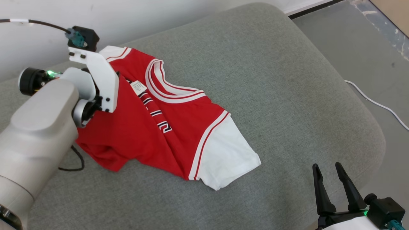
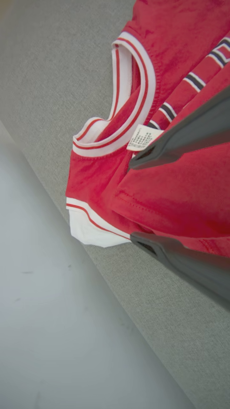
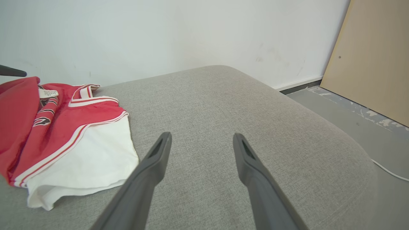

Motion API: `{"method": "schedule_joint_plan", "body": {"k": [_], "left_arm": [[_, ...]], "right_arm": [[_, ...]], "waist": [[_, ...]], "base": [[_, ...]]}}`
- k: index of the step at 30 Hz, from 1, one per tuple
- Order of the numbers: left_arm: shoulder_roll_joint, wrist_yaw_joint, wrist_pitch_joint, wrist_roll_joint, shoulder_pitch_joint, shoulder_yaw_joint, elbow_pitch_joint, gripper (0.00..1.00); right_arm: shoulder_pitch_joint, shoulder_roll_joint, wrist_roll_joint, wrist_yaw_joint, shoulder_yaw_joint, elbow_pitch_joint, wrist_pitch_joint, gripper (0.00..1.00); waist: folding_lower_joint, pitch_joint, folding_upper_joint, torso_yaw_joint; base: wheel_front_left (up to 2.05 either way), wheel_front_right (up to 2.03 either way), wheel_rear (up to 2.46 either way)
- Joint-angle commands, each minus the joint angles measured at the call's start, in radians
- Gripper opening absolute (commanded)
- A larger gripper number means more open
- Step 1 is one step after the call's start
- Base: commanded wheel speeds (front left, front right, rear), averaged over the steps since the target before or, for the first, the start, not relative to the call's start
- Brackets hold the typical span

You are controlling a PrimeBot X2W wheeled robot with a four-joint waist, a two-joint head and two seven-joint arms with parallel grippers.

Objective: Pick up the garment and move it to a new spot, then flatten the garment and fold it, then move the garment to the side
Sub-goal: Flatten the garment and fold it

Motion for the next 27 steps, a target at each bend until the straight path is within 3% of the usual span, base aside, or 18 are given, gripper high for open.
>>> {"method": "schedule_joint_plan", "body": {"k": [1, 8, 27], "left_arm": [[0.008, 0.000, 0.009, 0.006, -0.013, -0.004, 0.002, 1.00], [0.002, 0.008, 0.045, 0.023, -0.059, -0.016, 0.006, 1.00], [0.010, -0.042, 0.165, 0.010, -0.118, -0.049, 0.007, 1.00]], "right_arm": [[-0.014, 0.001, 0.008, -0.002, -0.001, -0.005, 0.001, 1.00], [-0.019, 0.006, 0.018, -0.002, -0.006, -0.006, 0.001, 1.00], [-0.035, 0.013, 0.029, -0.002, 0.018, -0.006, 0.001, 1.00]], "waist": [[-0.0001, 0.009, 0.0000, -0.001], [-0.0001, 0.047, 0.0000, -0.003], [-0.0001, 0.099, 0.0000, -0.005]], "base": [[0.00, 0.00, 0.00], [0.00, 0.00, 0.00], [0.04, 0.04, 0.04]]}}
